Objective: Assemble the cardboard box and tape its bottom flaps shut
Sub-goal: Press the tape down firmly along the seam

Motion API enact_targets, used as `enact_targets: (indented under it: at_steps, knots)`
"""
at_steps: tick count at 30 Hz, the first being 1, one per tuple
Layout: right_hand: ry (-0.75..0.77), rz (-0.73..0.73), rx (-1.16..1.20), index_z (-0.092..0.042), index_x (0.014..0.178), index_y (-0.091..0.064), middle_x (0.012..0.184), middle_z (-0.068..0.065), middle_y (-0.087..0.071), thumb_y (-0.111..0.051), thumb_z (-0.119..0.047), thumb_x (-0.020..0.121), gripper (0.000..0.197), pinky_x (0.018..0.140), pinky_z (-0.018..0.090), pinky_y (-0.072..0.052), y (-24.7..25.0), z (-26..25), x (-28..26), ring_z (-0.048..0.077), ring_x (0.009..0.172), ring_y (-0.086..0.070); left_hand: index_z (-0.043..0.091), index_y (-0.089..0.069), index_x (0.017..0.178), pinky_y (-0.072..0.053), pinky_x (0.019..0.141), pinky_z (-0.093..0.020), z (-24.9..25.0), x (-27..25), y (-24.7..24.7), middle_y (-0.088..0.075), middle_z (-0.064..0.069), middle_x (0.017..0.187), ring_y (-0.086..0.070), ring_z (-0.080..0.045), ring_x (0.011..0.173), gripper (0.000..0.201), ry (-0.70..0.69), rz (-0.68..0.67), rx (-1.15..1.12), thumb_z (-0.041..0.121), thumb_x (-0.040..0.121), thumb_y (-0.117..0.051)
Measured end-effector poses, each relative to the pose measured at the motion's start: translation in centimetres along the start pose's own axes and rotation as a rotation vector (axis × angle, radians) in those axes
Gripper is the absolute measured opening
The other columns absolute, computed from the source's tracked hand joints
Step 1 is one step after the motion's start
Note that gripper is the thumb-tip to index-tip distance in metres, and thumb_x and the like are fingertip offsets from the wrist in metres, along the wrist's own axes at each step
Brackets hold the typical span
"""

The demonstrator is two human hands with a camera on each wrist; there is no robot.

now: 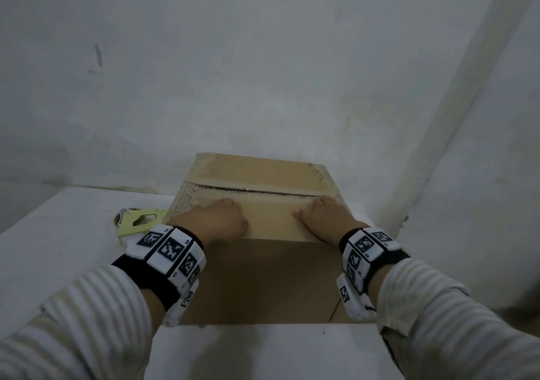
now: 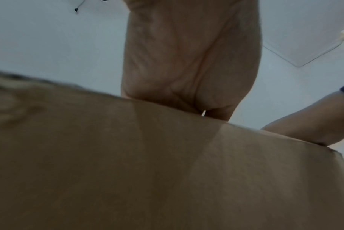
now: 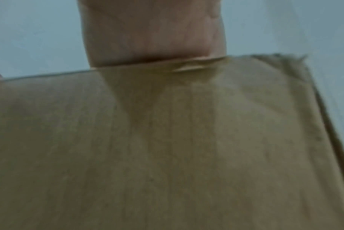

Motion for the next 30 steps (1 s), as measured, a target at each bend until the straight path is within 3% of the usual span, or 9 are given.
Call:
enact_targets:
  at_steps: [4,8,11,16,18,20,24,27,30]
  knots:
    - [0.130,0.131,0.456,-0.011,0.140,-0.042,0.150,0.008,-0.038,-0.043,-0.033,0.098,0.047,0.109,0.028,-0.028,1.1,2.0,-1.1,0.024,0.138,-0.035,0.012,-0.030,0.142,-0.019,0.114,-0.053,5.2,-0.1,-0.9,-0.025,-0.007,0.154,-0.023,-0.026,0.142,0.053,-0.054,0.097,0.022,0.040,0.097,-0.023]
    - [-0.003,0.305,1.366,-0.020,0.105,-0.062,0.111,0.000,-0.063,-0.051,-0.005,0.091,0.024,0.089,0.029,-0.050,1.0,5.3,-0.9,0.023,0.111,-0.058,0.015,-0.026,0.145,-0.016,0.116,-0.052,9.4,0.4,-1.3,-0.020,-0.003,0.157,-0.017,-0.023,0.145,0.055,-0.157,0.155,0.004,0.042,0.097,-0.021]
    - [-0.066,0.365,1.675,-0.020,0.090,-0.063,0.098,0.000,-0.064,-0.047,0.006,0.088,0.030,0.073,0.027,-0.052,0.5,6.4,-1.1,0.019,0.098,-0.060,0.016,-0.030,0.143,-0.018,0.114,-0.052,12.3,0.8,-1.2,-0.023,-0.003,0.156,-0.019,-0.023,0.144,0.053,-0.200,0.168,-0.020,0.042,0.097,-0.024]
    - [-0.089,0.498,1.621,-0.023,0.091,-0.061,0.092,-0.003,-0.063,-0.056,-0.004,0.088,0.020,0.088,0.040,-0.053,0.1,6.2,-1.5,0.021,0.090,-0.059,0.016,-0.031,0.140,-0.026,0.110,-0.051,15.4,1.7,-1.1,-0.028,-0.005,0.153,-0.026,-0.023,0.141,0.049,-0.228,0.219,-0.093,0.036,0.095,-0.031]
    - [-0.088,0.547,1.644,-0.019,0.096,-0.059,0.095,-0.004,-0.062,-0.051,0.001,0.089,0.023,0.090,0.035,-0.052,0.5,6.6,-1.6,0.019,0.095,-0.060,0.017,-0.016,0.149,-0.020,0.115,-0.050,16.1,1.9,-1.0,-0.016,-0.002,0.159,-0.015,-0.023,0.146,0.058,-0.259,0.225,-0.128,0.033,0.096,-0.033]
    - [-0.094,0.571,1.396,-0.015,0.106,-0.059,0.105,-0.002,-0.060,-0.044,0.002,0.089,0.028,0.091,0.029,-0.048,0.7,7.3,-1.6,0.017,0.104,-0.059,0.020,-0.008,0.151,-0.013,0.118,-0.048,16.7,2.0,-0.9,-0.007,0.000,0.161,-0.006,-0.021,0.148,0.062,-0.300,0.223,-0.157,0.027,0.096,-0.034]
    - [0.011,0.227,0.606,-0.008,0.109,-0.059,0.108,0.006,-0.057,-0.043,-0.007,0.088,0.027,0.093,0.036,-0.046,-1.2,7.5,-0.8,0.026,0.104,-0.058,0.023,-0.003,0.152,-0.004,0.121,-0.047,17.4,2.6,-0.6,-0.001,0.004,0.161,0.002,-0.018,0.149,0.062,-0.328,0.187,-0.235,0.018,0.095,-0.029]
    - [0.089,0.119,0.440,-0.017,0.126,-0.050,0.130,0.004,-0.047,-0.037,-0.020,0.084,0.044,0.100,0.052,-0.043,-3.1,7.6,-0.2,0.028,0.118,-0.050,0.029,-0.012,0.150,-0.001,0.120,-0.048,17.4,3.0,-0.6,-0.009,0.007,0.161,0.000,-0.015,0.149,0.056,-0.317,0.138,-0.331,0.019,0.097,-0.026]
    - [0.081,0.096,0.346,-0.015,0.140,-0.038,0.149,0.008,-0.034,-0.034,-0.015,0.091,0.049,0.107,0.056,-0.035,-3.1,8.2,0.2,0.033,0.137,-0.032,0.031,-0.021,0.147,-0.008,0.116,-0.050,17.6,3.5,-0.8,-0.023,0.005,0.157,-0.010,-0.019,0.148,0.047,-0.300,0.105,-0.234,0.028,0.100,-0.022]
Point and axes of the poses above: each hand's wrist, its own x-axis towards the middle knuckle, its own y-axis out of the back of the hand, z = x × y, the point moved 1 cm from there along x, towards the middle knuckle
